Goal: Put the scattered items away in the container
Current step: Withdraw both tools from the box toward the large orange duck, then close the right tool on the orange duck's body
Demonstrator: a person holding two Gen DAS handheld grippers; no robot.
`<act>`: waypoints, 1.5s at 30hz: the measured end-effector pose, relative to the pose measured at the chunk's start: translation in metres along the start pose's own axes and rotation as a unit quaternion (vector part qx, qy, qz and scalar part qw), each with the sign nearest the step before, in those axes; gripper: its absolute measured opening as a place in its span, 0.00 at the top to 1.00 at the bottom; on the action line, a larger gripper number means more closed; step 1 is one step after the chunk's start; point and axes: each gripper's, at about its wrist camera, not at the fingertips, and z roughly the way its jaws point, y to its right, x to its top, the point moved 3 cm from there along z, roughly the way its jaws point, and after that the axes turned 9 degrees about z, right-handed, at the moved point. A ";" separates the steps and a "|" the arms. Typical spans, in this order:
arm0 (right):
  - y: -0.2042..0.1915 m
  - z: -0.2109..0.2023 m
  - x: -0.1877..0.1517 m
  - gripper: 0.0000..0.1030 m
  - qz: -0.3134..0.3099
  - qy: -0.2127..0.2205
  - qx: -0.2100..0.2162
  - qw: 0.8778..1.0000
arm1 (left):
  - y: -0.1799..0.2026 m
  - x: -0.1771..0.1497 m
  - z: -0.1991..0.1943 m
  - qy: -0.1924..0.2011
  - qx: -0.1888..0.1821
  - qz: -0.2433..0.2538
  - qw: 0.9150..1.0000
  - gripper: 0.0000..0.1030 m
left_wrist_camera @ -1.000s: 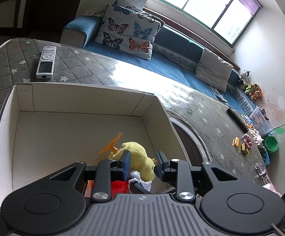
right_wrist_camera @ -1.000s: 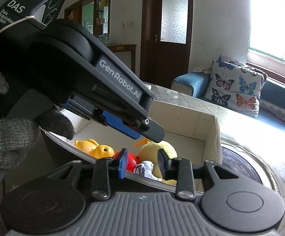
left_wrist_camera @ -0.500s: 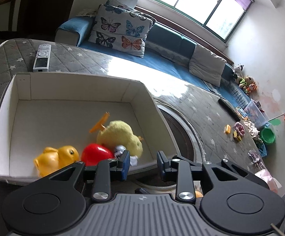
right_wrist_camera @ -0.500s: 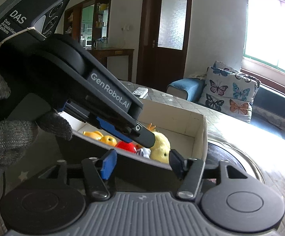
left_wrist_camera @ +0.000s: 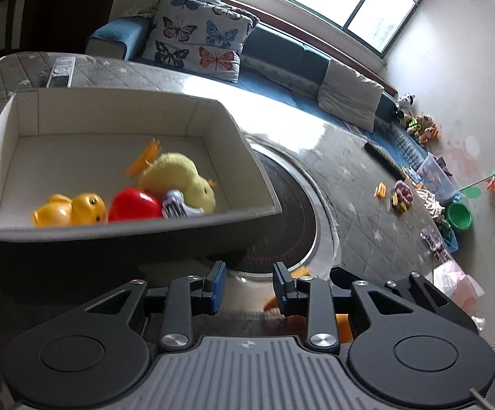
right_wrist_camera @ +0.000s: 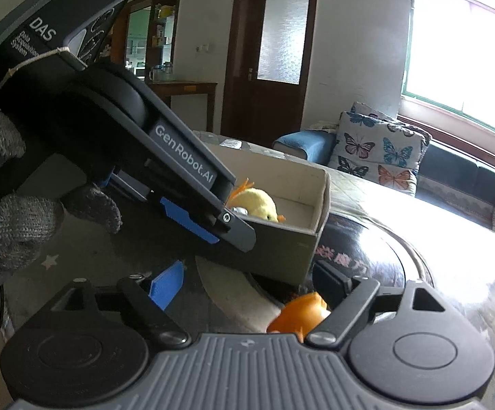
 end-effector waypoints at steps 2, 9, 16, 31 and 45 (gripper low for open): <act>0.000 -0.005 -0.005 0.14 0.005 0.002 -0.003 1.000 | 0.003 -0.005 0.002 -0.006 -0.001 0.000 1.000 0.68; 0.002 -0.017 -0.019 0.10 0.018 0.000 -0.019 1.000 | 0.012 -0.019 0.007 -0.019 -0.005 0.001 1.000 0.68; 0.007 -0.025 -0.034 0.08 0.035 -0.006 -0.028 0.999 | 0.019 -0.029 0.011 -0.030 -0.008 0.006 1.000 0.68; 0.024 -0.030 -0.050 0.07 0.062 -0.017 -0.049 0.997 | 0.028 -0.035 0.019 -0.040 0.005 0.022 0.999 0.68; 0.029 -0.024 -0.058 0.02 0.075 -0.026 -0.057 0.995 | 0.028 -0.029 0.023 -0.036 0.001 0.018 0.999 0.68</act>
